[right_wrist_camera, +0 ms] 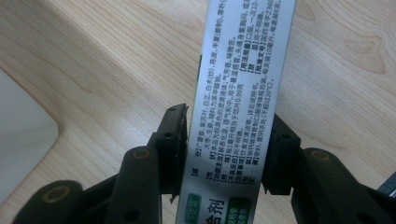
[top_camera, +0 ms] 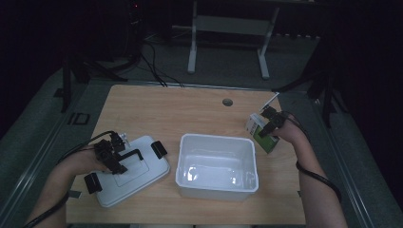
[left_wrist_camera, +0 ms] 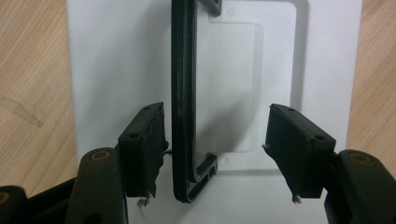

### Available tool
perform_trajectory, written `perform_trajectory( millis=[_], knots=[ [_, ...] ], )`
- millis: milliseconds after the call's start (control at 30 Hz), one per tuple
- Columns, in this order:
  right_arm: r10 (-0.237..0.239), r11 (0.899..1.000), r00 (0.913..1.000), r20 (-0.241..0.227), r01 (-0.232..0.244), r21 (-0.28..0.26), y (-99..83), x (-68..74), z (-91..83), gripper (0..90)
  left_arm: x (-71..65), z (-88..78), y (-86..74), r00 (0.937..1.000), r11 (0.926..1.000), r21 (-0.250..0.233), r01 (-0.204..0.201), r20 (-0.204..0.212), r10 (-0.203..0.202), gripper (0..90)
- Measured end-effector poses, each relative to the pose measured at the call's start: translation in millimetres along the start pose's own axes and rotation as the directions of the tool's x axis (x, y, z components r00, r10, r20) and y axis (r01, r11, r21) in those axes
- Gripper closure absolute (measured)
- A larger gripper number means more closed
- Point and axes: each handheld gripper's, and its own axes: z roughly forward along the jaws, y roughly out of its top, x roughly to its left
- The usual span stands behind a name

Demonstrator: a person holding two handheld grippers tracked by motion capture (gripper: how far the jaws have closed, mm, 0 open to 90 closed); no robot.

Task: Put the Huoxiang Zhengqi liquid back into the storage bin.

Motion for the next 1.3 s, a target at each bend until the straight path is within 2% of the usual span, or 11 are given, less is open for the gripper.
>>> perform_trajectory(
  millis=[233, 633, 767, 900, 933, 1167, 1300],
  knots=[
    [-0.014, 1.0, 0.9998, 0.012, 0.014, 0.01, -0.8, 1.9, -1.4, 63.7, -1.0, -1.2, 0.6, 1.0, 1.0, -0.004, 0.002, 0.005, -0.001, 38.3],
    [-0.046, 0.999, 0.9989, -0.002, 0.046, 0.02, -12.8, 4.6, -17.0, 64.5, -2.3, -4.5, 3.1, 1.0, 1.0, -0.001, -0.004, -0.003, 0.004, 38.3],
    [-0.08, 0.996, 0.9966, -0.023, 0.081, 0.043, -18.1, 7.6, -22.9, 64.5, -2.6, -3.8, 3.0, 1.0, 1.0, 0.005, -0.003, -0.004, 0.003, 38.3],
    [-0.104, 0.993, 0.9944, -0.021, 0.105, 0.052, -22.0, 11.0, -29.8, 64.5, -3.5, -2.5, 3.4, 1.0, 1.0, 0.007, -0.002, 0.0, 0.002, 38.3],
    [-0.116, 0.992, 0.993, -0.021, 0.117, 0.048, -25.0, 13.2, -35.0, 64.4, -3.6, -2.4, 3.8, 1.0, 1.0, 0.006, -0.003, 0.0, 0.003, 38.3],
    [-0.129, 0.992, 0.9916, 0.012, 0.129, 0.006, -35.7, 16.0, -57.2, 64.4, -5.2, -3.0, 4.4, 1.0, 0.9999, 0.005, -0.009, -0.001, 0.009, 38.3],
    [-0.148, 0.989, 0.9889, 0.017, 0.148, 0.006, -40.6, 18.6, -70.3, 64.4, -5.6, -4.1, 4.7, 0.9999, 0.9999, 0.007, -0.014, -0.002, 0.014, 38.3]
  ],
)
